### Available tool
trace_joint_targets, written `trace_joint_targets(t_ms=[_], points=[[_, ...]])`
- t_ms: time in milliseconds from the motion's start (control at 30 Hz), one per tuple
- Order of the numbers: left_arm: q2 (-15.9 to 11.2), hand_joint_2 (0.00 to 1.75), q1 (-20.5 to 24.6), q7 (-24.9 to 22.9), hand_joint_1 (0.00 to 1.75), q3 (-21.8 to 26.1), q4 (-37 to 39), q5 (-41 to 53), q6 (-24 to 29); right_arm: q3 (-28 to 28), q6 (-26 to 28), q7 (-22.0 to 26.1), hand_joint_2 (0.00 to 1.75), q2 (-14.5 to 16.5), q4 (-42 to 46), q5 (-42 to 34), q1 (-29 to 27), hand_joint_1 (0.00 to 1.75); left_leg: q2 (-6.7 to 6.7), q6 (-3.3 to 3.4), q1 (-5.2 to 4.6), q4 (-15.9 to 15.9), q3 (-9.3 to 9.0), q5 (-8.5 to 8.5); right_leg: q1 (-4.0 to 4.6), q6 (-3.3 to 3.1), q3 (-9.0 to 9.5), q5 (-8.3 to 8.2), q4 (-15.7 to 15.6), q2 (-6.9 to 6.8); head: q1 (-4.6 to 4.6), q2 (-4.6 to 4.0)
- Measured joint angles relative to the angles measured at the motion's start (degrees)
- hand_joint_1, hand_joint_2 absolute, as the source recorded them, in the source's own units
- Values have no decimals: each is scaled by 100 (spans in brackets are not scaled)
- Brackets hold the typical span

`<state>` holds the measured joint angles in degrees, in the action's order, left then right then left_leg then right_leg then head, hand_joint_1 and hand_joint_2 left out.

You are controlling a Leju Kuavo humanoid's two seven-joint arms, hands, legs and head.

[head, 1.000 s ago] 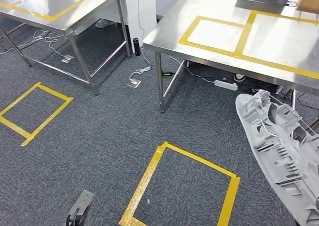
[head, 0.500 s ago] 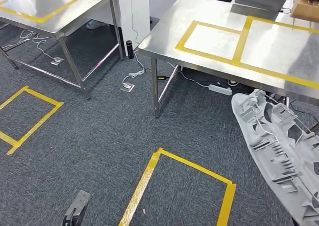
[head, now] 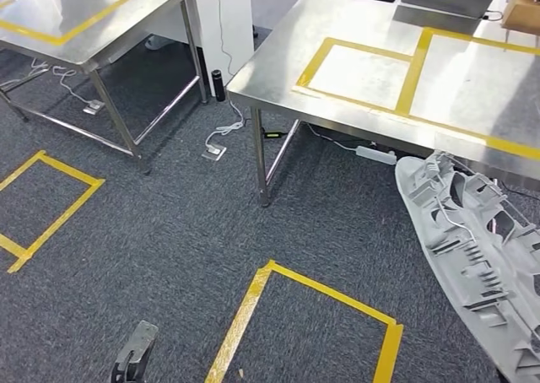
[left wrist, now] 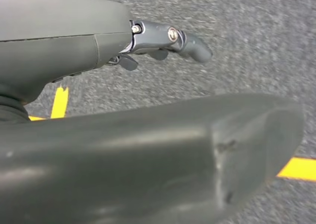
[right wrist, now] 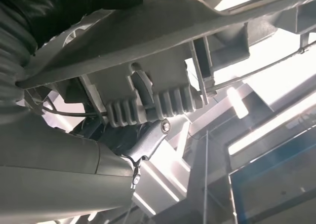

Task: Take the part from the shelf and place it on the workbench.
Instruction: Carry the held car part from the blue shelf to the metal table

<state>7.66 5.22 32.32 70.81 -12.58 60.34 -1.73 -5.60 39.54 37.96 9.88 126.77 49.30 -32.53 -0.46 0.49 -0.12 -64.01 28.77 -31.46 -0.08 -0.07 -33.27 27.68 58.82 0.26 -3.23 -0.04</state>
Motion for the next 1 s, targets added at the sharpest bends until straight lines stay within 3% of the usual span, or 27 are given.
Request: trace_joint_targets(t_ms=[67, 133, 167, 200, 233, 300, 333, 367, 467, 533, 567, 633, 667, 700, 733, 833, 867, 933, 1000], points=[[4, 0, 9, 0, 0, -1, 1, 2, 0, -3, 0, -28, 175, -3, 0, -47, 10, 175, 5, -51, 19, -621, 419, -137, -24, -31, 127, 66, -50, 1, -17, 1], [-7, 0, -3, -4, 0, 1, 2, 1, 0, -5, 0, -73, 175, -16, -1, -108, 11, 175, 6, -94, 41, -1037, 818, -531, -39, -27, 242, 170, -59, 33, -26, 1], [-13, 0, -11, -7, 0, 1, 2, 1, 0, -5, 0, -92, 175, -25, -2, -134, 10, 175, 6, -112, 47, -1059, 933, -665, -48, -15, 313, 229, -59, 57, -28, 1], [-16, 0, -16, -8, 0, 1, 2, 1, 0, -7, 0, -104, 175, -34, -2, -153, 11, 175, 6, -124, 52, -934, 973, -665, -58, 4, 391, 291, -59, 84, -29, 1], [-19, 0, -19, -8, 0, 1, 2, 1, 0, -10, 0, -113, 175, -43, -2, -168, 13, 175, -1, -129, 59, -672, 954, -497, -68, 30, 478, 358, -59, 112, -28, 1], [-22, 0, -38, -8, 0, 1, 2, -1, 0, -20, 0, -126, 175, -53, -3, -189, 23, 175, -66, -117, 63, -28, 865, 121, -81, 91, 599, 493, -58, 174, -23, 1], [-27, 0, -50, -10, 0, 1, 2, -1, -1, -27, 2, -131, 175, -59, -3, -195, 31, 175, -91, -85, 53, 190, 827, 346, -84, 127, 628, 556, -63, 208, -19, 0], [-30, 0, -59, -12, 0, 1, 2, -2, -1, -33, 3, -135, 175, -64, -2, -198, 34, 175, -102, -43, 40, 307, 804, 467, -87, 165, 662, 588, -69, 241, -20, -1], [-28, 0, -38, -13, 0, 1, 2, -3, -3, -46, 9, -137, 175, -88, 2, -201, 33, 175, -31, 117, 27, 411, 664, 442, -95, 282, 710, 544, 21, 248, -16, -1], [-26, 0, -23, -9, 0, 1, 2, -3, -2, -52, 9, -133, 175, -110, 3, -207, 43, 175, 9, 203, 35, 467, 522, 386, -90, 320, 460, 569, 448, 125, 9, -1], [-27, 0, -23, -8, 0, 1, 2, -3, -2, -57, 9, -131, 175, -121, 4, -211, 46, 175, 34, 235, 30, 479, 460, 338, -87, 334, 229, 659, 788, 61, 20, -1], [-30, 0, -25, -8, 0, 1, 2, -3, -3, -64, 9, -132, 175, -133, 4, -216, 47, 175, 80, 263, 14, 483, 340, 218, -82, 345, -289, 1003, 1388, 22, 22, -1], [-30, 0, -28, -8, 0, 1, 2, -3, -3, -66, 9, -134, 175, -138, 3, -216, 43, 175, 103, 266, 5, 483, 262, 148, -76, 341, -476, 1159, 1504, 19, 22, 0], [-28, 0, -29, -8, 0, 1, 2, -3, -3, -67, 9, -135, 175, -142, 3, -218, 40, 175, 127, 268, -6, 483, 170, 72, -66, 325, -582, 1213, 1456, 12, 23, 0], [-26, 0, -29, -8, 0, 1, 2, -3, -3, -69, 9, -131, 175, -145, 3, -221, 39, 175, 156, 269, -19, 486, 64, -8, -50, 294, -609, 1110, 1251, -10, 26, 0], [-10, 0, -33, -8, 0, 2, 2, -8, -2, -84, 9, -101, 175, -146, 2, -241, 41, 175, 266, 239, -57, 495, -216, -258, 60, 108, -541, 155, 428, -240, 16, -1], [-8, 0, -36, -9, 0, 2, 2, -12, -1, -86, 9, -93, 175, -146, 1, -246, 40, 175, 303, 207, -63, 512, -284, -315, 93, 58, -507, -58, 300, -282, 14, -1], [-10, 0, -28, -10, 0, 3, 3, -15, 1, -88, 9, -84, 175, -146, 1, -249, 37, 175, 349, 122, -66, 487, -364, -303, 105, 16, -400, -87, 218, -202, 21, -1], [-8, 0, -3, -8, 0, 3, 4, -16, 0, -89, 9, -74, 175, -146, 2, -244, 35, 175, 286, 60, -58, 147, -223, -140, 61, -22, -236, -78, 92, -102, 17, 0]])
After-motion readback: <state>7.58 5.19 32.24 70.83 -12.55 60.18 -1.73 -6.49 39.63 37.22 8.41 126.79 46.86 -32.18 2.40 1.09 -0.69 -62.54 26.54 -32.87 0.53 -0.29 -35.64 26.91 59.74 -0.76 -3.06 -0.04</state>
